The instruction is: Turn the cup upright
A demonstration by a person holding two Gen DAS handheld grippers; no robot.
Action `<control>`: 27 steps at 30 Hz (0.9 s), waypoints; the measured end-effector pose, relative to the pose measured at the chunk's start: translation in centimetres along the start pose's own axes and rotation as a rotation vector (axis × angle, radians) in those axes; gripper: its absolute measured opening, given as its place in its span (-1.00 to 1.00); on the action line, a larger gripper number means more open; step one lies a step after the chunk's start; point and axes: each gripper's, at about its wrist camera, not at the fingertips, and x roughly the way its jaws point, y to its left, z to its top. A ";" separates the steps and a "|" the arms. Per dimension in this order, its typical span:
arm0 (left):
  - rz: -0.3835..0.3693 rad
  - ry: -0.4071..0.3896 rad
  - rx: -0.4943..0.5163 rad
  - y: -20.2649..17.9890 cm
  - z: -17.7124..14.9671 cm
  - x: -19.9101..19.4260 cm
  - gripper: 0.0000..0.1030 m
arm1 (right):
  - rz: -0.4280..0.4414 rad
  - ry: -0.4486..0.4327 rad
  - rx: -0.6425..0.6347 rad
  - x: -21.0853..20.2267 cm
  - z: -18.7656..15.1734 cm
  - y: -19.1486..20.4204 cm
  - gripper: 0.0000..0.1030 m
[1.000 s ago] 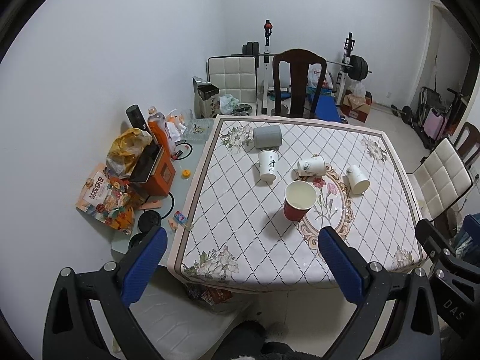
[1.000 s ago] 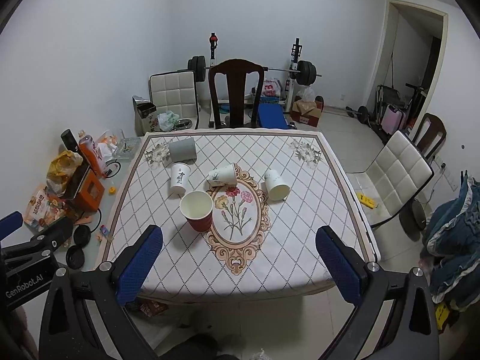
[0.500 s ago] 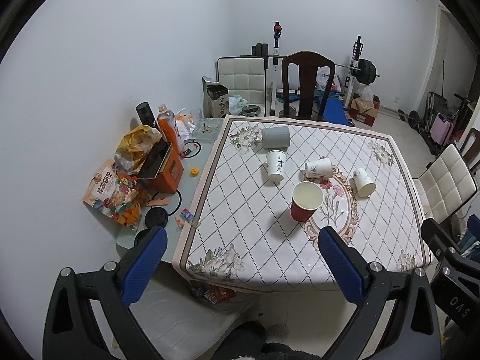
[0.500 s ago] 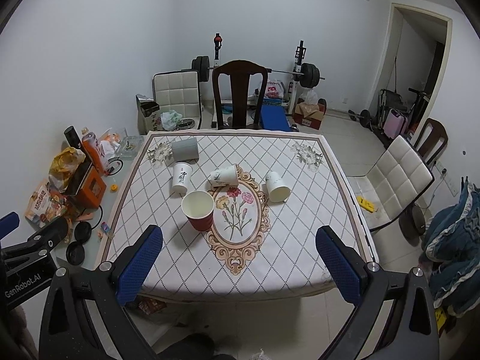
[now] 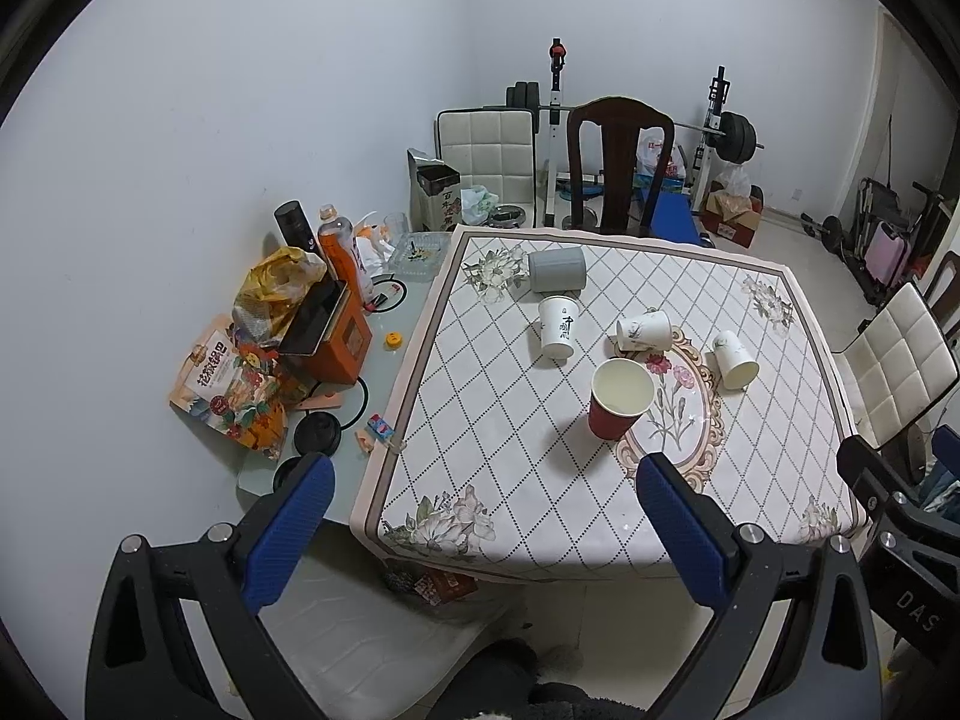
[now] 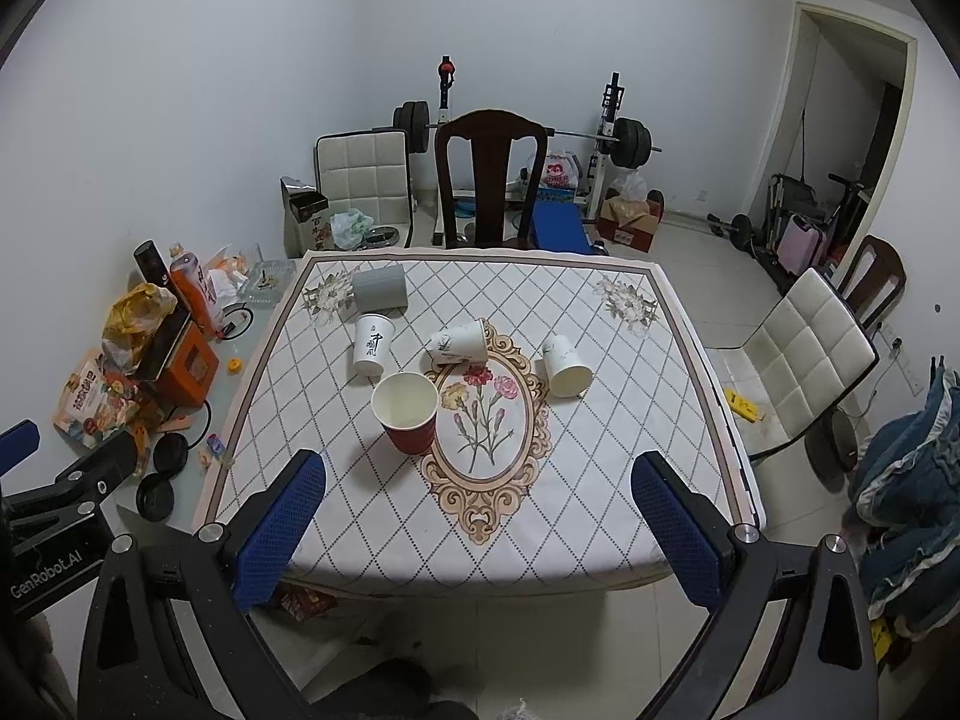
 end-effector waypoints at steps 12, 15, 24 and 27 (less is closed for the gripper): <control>0.000 0.007 0.000 0.3 0.0 0.3 1.00 | 0.014 0.019 -0.003 1.1 -0.8 0.8 1.00; 0.000 0.007 0.002 0.5 -0.1 0.4 1.00 | 0.013 0.021 -0.004 1.2 -0.7 0.8 1.00; -0.003 0.012 0.001 0.8 -0.2 0.9 1.00 | 0.015 0.026 -0.008 1.4 -0.8 1.2 1.00; -0.005 0.010 0.004 0.8 -0.1 0.8 1.00 | 0.014 0.025 -0.008 1.5 -0.8 1.2 1.00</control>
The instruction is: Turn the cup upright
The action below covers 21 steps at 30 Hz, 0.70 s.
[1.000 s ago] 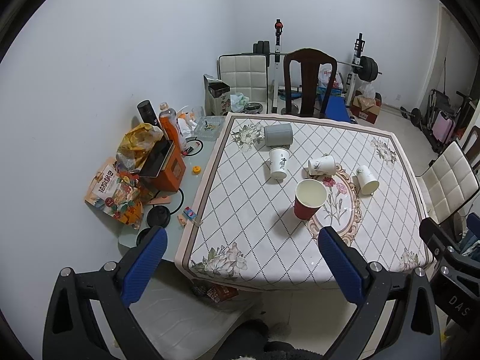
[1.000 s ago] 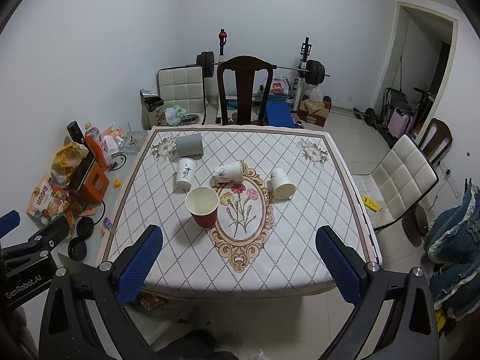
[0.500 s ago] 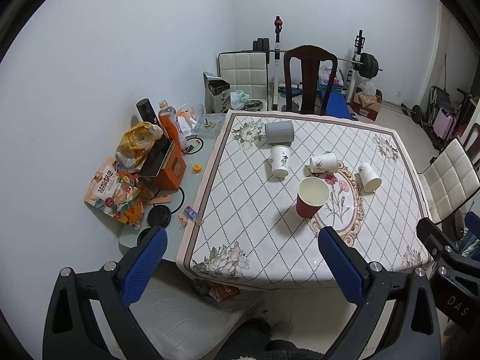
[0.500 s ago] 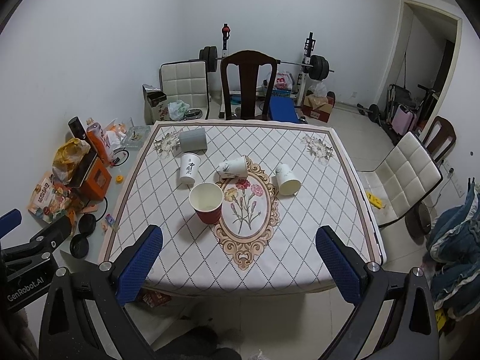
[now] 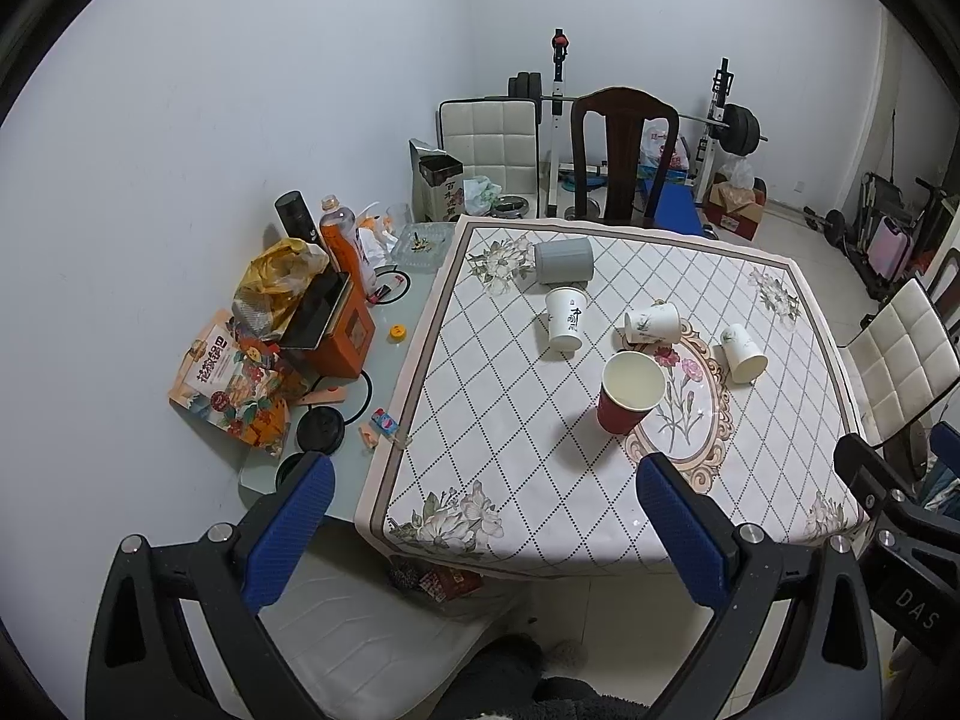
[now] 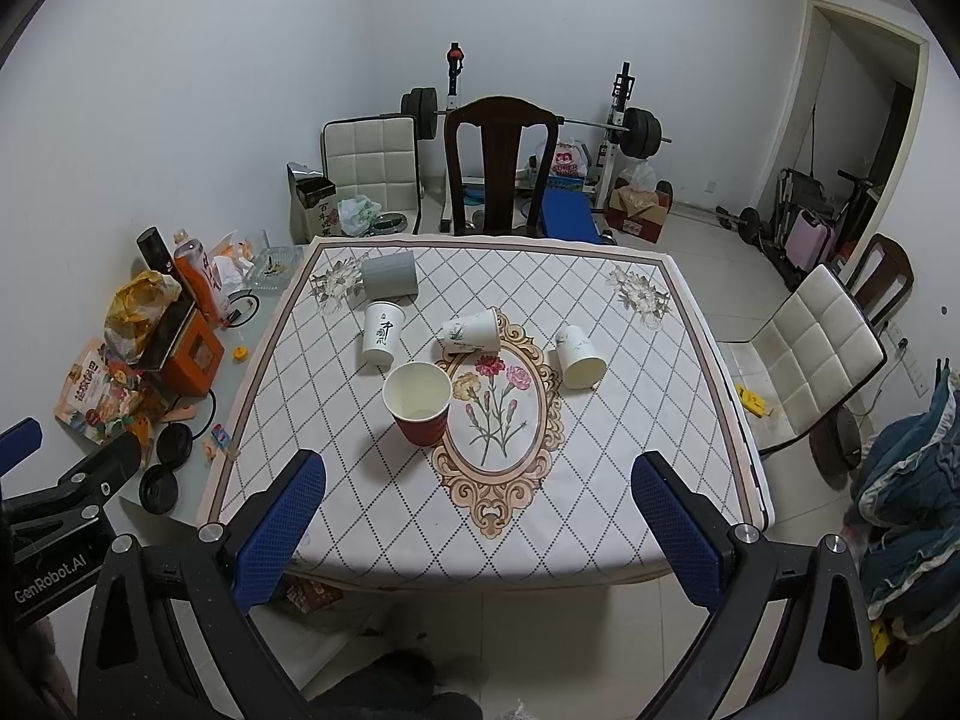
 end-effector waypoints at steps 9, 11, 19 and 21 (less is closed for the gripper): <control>0.001 0.002 -0.001 0.1 0.0 0.1 1.00 | -0.001 0.001 -0.002 0.0 0.1 0.1 1.00; 0.002 0.001 -0.001 0.1 0.0 0.1 1.00 | 0.000 0.001 0.000 0.0 0.2 0.1 1.00; 0.000 0.003 -0.001 0.0 0.2 0.0 1.00 | -0.001 0.002 -0.002 0.0 0.3 0.2 1.00; -0.001 0.004 0.000 0.1 0.1 0.1 1.00 | -0.001 0.002 -0.002 0.0 0.3 0.1 1.00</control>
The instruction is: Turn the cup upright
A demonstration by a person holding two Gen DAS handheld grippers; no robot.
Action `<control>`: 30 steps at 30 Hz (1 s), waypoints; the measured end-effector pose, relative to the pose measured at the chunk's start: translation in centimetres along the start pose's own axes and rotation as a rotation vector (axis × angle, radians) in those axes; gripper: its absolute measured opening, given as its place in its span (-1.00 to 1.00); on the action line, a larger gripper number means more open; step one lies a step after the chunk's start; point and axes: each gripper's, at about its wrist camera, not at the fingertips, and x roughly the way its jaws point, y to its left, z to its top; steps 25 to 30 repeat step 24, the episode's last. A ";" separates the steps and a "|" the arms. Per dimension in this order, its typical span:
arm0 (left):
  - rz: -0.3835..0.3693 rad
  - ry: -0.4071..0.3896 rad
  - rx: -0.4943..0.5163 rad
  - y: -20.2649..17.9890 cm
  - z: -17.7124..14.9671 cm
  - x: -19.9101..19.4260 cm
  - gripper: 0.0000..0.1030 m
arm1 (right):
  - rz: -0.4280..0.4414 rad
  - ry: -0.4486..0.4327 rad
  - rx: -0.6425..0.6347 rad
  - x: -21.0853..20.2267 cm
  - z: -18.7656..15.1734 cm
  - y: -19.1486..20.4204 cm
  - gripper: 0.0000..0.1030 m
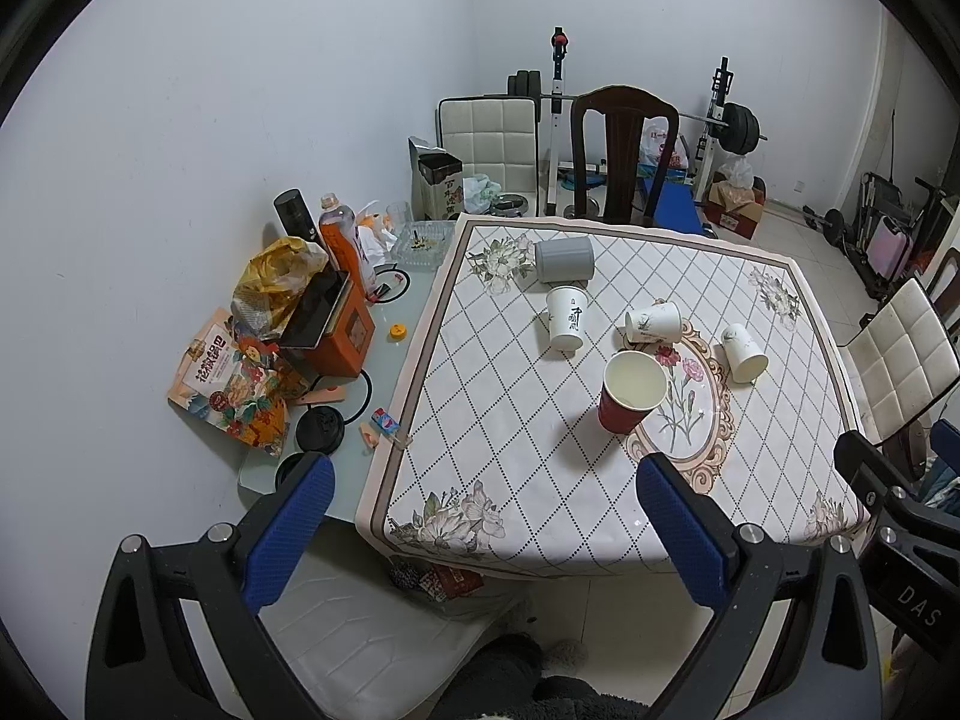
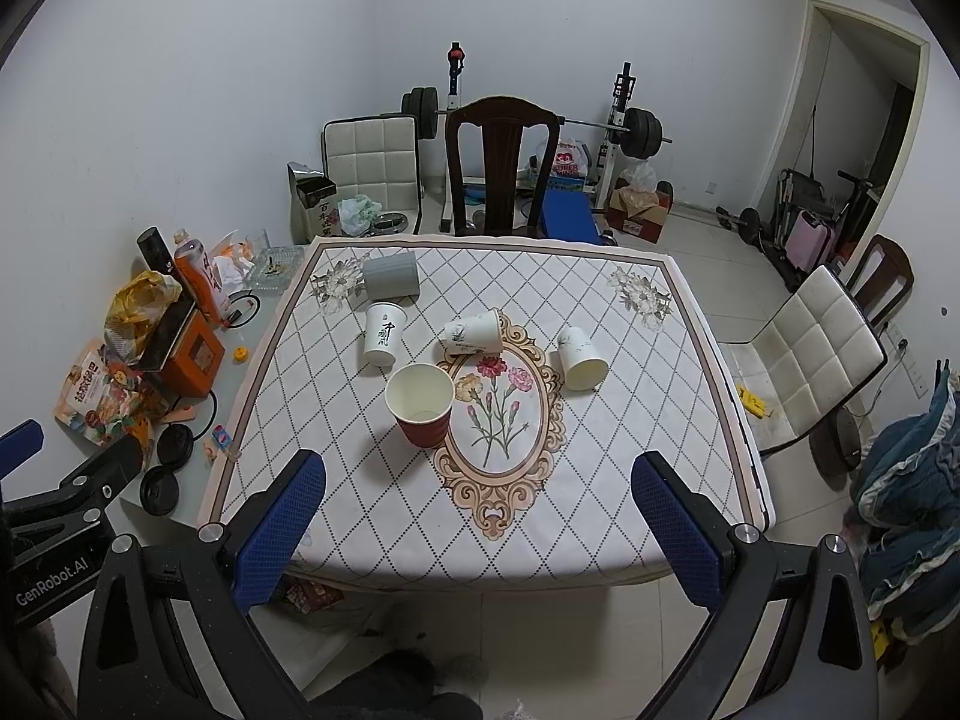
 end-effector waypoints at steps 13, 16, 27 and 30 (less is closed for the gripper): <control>0.000 0.000 -0.002 0.0 0.2 -0.1 1.00 | 0.000 0.000 -0.002 0.0 0.1 0.0 1.00; 0.000 0.000 -0.001 0.0 0.2 -0.1 1.00 | 0.000 0.000 -0.003 0.0 0.1 0.1 1.00; -0.004 0.004 0.000 0.4 0.0 0.2 1.00 | 0.000 0.002 -0.004 0.1 0.0 0.3 1.00; -0.004 0.004 0.000 0.4 0.0 0.2 1.00 | 0.000 0.002 -0.004 0.1 0.0 0.3 1.00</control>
